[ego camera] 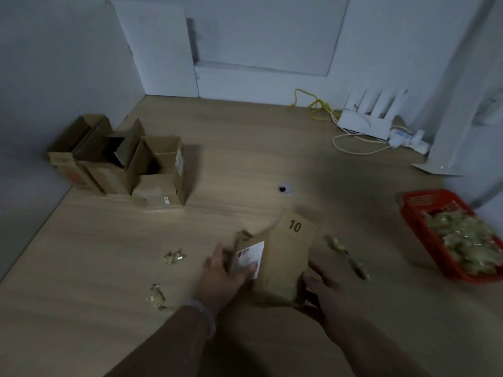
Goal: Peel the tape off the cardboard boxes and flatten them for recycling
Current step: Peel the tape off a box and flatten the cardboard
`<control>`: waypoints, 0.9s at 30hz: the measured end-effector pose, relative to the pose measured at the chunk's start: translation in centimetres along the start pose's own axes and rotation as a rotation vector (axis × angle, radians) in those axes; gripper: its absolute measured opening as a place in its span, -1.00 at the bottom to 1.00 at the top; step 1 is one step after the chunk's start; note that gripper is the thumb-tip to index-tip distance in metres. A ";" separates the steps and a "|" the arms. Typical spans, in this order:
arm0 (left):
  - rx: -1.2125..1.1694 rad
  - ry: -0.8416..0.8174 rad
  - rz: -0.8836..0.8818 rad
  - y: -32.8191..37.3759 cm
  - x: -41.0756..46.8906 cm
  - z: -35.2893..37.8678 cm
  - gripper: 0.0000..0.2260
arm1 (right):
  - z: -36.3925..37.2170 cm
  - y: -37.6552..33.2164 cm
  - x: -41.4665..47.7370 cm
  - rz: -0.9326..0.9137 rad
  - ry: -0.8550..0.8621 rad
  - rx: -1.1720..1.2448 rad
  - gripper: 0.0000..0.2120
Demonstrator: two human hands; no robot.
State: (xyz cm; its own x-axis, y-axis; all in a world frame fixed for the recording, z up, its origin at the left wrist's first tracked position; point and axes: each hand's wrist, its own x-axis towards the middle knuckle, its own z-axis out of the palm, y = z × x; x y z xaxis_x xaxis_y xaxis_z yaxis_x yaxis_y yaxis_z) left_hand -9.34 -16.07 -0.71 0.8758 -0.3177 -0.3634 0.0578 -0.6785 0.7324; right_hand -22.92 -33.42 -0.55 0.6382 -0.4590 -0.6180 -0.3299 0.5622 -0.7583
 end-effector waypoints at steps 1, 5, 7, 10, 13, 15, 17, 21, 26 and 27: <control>-0.100 -0.051 -0.099 -0.3 -0.5 0.5 -0.15 | -0.5 0.5 -0.2 0.007 0.000 0.017 -0.68; -0.299 -0.145 -0.143 -0.8 -2.4 1.7 -0.53 | -2.5 1.5 -0.5 -0.123 0.150 -0.050 -0.72; -0.467 -0.123 -0.149 0.1 -3.0 1.8 -0.75 | -3.4 1.5 -0.4 -0.277 0.239 -0.247 -0.81; -0.594 -0.067 -0.114 2.2 -4.2 1.0 -0.86 | -4.2 1.1 -0.9 -0.392 0.205 -0.360 -0.87; -0.746 -0.071 -0.090 3.6 -5.6 0.3 -0.78 | -4.6 0.3 -1.5 -0.284 0.073 -0.154 -0.76; -0.773 -0.028 -0.056 3.9 -6.3 0.4 -0.70 | -5.0 -0.4 -2.2 -0.259 0.007 -0.204 -0.71; -0.732 0.077 0.019 3.5 -6.5 0.7 -0.61 | -5.5 -0.7 -2.9 -0.323 0.001 -0.379 -0.77; -0.491 0.063 0.140 1.5 -6.4 1.4 -0.59 | -6.3 -1.1 -3.3 -0.380 0.071 -0.805 -0.78; -0.351 -0.008 0.120 -0.9 -6.1 2.7 -0.50 | -6.7 -0.4 -2.7 -0.298 0.055 -0.837 -0.87; -0.345 -0.029 0.103 -1.2 -6.2 3.0 -0.47 | -6.6 -0.3 -2.7 -0.294 0.055 -0.808 -0.87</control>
State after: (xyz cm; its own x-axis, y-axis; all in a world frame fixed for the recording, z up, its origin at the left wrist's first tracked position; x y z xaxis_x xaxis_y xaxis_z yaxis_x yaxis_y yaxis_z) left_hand -16.28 -15.30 -1.02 0.8716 -0.3952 -0.2900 0.1322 -0.3802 0.9154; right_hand -29.14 -36.88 -0.07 0.7476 -0.5535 -0.3671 -0.5639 -0.2369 -0.7911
